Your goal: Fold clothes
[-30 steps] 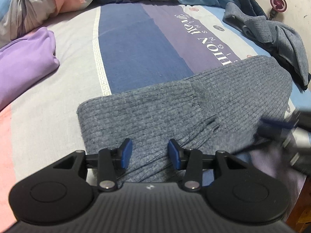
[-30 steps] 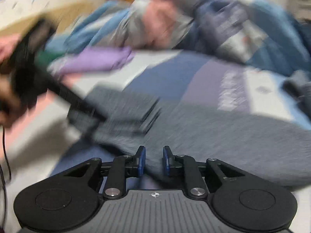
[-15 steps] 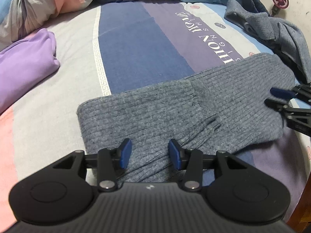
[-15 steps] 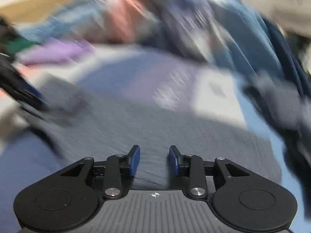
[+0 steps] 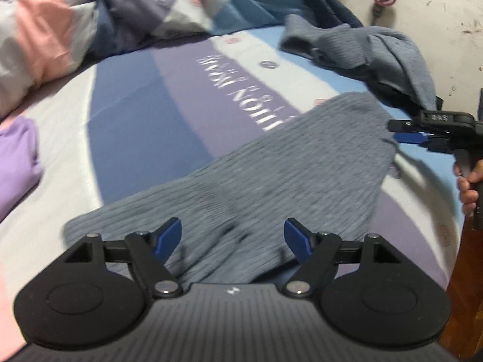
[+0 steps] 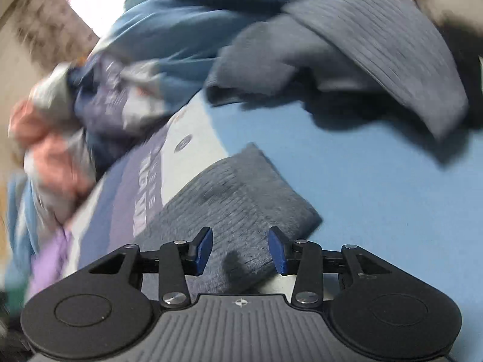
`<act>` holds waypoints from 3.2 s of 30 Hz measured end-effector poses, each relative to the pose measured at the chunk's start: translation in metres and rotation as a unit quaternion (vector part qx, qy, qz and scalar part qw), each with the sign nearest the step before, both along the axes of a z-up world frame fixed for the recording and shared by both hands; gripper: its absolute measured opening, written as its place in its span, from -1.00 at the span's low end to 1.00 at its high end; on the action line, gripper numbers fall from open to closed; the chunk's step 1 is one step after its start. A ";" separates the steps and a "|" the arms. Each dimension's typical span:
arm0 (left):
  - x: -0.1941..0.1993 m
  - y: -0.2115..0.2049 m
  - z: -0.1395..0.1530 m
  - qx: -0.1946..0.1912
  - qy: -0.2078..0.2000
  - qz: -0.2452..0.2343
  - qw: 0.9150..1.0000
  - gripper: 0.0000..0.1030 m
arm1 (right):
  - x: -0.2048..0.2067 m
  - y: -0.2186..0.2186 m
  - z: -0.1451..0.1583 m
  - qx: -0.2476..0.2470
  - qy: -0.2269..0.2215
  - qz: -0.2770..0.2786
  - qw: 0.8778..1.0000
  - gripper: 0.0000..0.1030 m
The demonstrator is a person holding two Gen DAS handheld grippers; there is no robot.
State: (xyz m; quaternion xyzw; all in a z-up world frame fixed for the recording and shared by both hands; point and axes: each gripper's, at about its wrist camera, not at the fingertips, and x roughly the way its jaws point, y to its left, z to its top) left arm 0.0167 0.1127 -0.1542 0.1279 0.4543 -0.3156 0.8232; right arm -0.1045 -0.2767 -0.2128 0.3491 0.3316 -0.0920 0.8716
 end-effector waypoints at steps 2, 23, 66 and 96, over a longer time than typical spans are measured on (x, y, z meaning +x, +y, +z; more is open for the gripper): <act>-0.001 -0.010 -0.002 -0.005 0.009 0.002 1.000 0.52 | -0.002 0.001 0.000 0.010 0.001 -0.031 0.999 -0.25; 0.018 -0.075 -0.040 -0.041 0.068 -0.091 0.993 0.90 | 0.007 0.001 0.003 0.120 -0.052 -0.123 0.984 -0.67; -0.087 0.192 0.002 0.042 0.031 0.158 0.986 0.99 | 0.079 0.420 0.028 -0.285 -0.032 0.500 0.817 0.01; 0.035 0.088 -0.031 0.099 0.043 0.116 0.987 0.99 | 0.020 0.239 0.039 -0.267 -0.006 0.298 0.917 0.19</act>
